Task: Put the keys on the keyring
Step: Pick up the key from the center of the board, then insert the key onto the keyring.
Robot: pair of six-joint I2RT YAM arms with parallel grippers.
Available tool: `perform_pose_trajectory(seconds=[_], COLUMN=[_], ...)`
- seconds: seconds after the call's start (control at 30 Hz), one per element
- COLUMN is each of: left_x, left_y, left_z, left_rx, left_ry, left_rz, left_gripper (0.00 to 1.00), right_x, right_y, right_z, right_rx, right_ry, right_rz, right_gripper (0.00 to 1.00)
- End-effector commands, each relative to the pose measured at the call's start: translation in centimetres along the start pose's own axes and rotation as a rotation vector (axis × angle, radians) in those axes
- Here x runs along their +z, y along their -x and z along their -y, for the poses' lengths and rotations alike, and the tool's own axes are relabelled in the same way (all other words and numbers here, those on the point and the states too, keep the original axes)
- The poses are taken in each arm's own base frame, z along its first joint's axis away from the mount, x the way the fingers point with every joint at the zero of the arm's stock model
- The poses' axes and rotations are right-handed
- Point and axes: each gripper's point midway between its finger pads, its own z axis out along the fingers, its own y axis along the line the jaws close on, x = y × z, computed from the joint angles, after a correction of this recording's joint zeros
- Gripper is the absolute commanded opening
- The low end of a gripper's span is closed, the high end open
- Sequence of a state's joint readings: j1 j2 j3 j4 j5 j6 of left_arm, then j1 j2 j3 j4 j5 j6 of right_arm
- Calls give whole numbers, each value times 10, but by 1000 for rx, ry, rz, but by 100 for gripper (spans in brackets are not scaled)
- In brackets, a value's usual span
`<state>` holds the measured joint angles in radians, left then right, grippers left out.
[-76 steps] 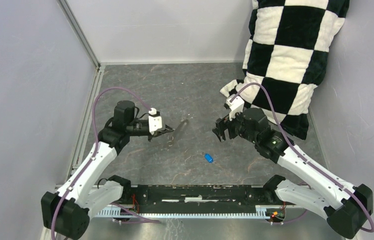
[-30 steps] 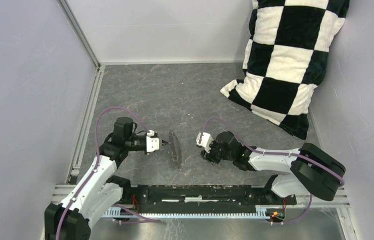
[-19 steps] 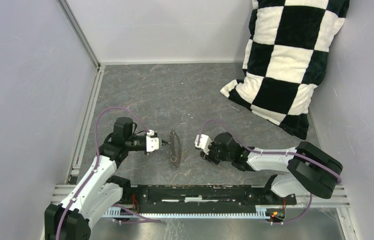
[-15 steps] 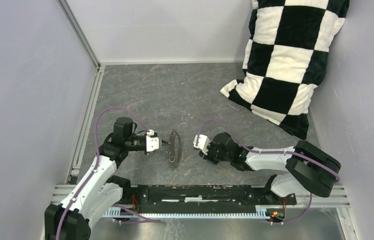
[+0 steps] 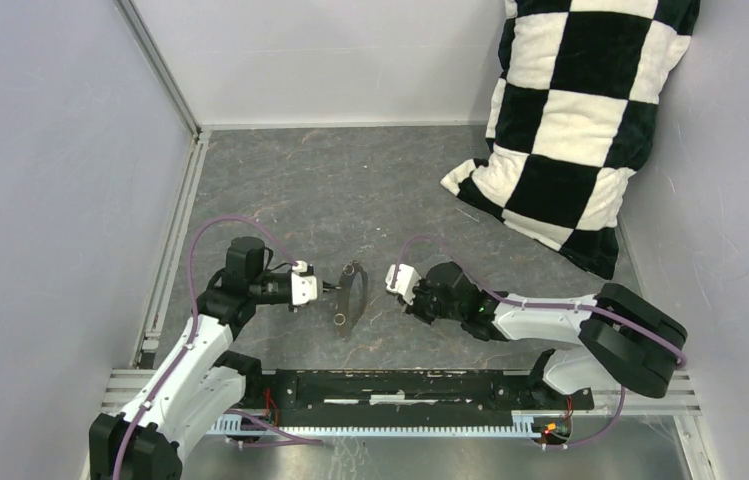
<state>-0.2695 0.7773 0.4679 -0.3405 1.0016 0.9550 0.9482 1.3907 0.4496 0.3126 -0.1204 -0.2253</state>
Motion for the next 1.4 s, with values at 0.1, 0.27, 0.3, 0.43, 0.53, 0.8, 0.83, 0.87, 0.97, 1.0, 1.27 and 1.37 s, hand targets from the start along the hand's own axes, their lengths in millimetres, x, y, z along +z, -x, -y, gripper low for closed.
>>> perform_pose_trajectory(seconds=[0.1,0.27,0.3,0.43,0.53,0.8,0.83,0.87,0.97,1.0,1.27,1.37], left_x=[0,0,0,-1,-2,-2,-2,-2,-2,-3,-2,-2], left_y=[15,18,18,22,29,40,40,40,40,40,49,56], left_z=[0,2,3,7,11,22,21,23,25,26,28,30], left_rx=[1,14,15,11,36,253,286,315,416,452,697,728], left_ry=[-14,-24,-26,-39,-65,-134,-135,-142,-155,-158,-155,-161], left_rz=[61,74,75,89,118,192,195,197,206,209,260,283], left_gripper=[2,2,2,2,2,2,2,2,2,2,2,2], right_x=[-20,-35,-37,-49,-61,-77,-77,-79,-80,-79,-73,-68], right_y=[50,58,58,77,103,157,160,164,172,174,170,172], right_z=[4,8,9,11,7,-21,-24,-27,-36,-38,-49,-51], right_rx=[8,64,74,77,47,56,69,73,90,96,101,97], right_ry=[-3,-5,-2,21,66,314,336,360,427,446,521,527], right_rz=[175,241,251,320,381,416,419,425,426,418,342,335], right_gripper=[1,0,0,1,1,1,1,1,1,1,1,1])
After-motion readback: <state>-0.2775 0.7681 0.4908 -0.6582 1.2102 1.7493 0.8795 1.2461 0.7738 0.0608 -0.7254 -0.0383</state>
